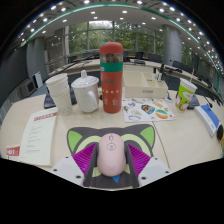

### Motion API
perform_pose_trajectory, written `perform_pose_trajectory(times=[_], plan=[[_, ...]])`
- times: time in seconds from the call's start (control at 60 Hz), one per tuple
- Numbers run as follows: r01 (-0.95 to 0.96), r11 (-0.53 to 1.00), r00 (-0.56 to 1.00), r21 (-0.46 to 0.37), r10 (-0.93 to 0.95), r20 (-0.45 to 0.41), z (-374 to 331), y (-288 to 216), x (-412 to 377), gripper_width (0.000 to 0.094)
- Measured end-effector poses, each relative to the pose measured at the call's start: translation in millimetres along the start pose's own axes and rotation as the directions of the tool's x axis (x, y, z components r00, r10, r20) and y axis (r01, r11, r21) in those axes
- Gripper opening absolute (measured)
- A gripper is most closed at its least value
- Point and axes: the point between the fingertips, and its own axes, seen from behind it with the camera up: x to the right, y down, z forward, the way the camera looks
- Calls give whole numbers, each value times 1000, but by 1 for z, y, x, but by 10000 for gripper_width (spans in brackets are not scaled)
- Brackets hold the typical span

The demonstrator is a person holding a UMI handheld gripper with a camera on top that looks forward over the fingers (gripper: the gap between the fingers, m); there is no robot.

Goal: Arrange mouse

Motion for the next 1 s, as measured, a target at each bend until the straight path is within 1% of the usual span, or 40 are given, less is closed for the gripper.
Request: perform_pose_trajectory(times=[0.017,0.067,0.083,0.117,0.183,0.267,0.4,0.483,0.617,0.75,0.85,1.0], plan=[[0,1000,1000,1,0,0,-2,0,0,612],[11,1000,1000,1,-11,-9,-11,-2,3,839],[16,1000,1000,1,-16,-13,-15,-3,4,871],[24,1000,999,4,-24,-23,-24,-6,6,832],[39,999,999,30,-37,-37,-50,-16,7,866],[49,997,998,52,-46,-43,-92,-26,8,852],[48,996,998,74,-45,-41,-175,-24,3,855],[47,995,998,86,-44,-40,-231,-14,1,852],[35,996,999,85,-32,-36,-314,20,-1,851],[36,994,999,101,-33,-37,-377,48,-1,851],[21,994,999,107,-17,-36,-410,65,2,854],[26,990,999,140,-20,-40,-442,74,4,857]])
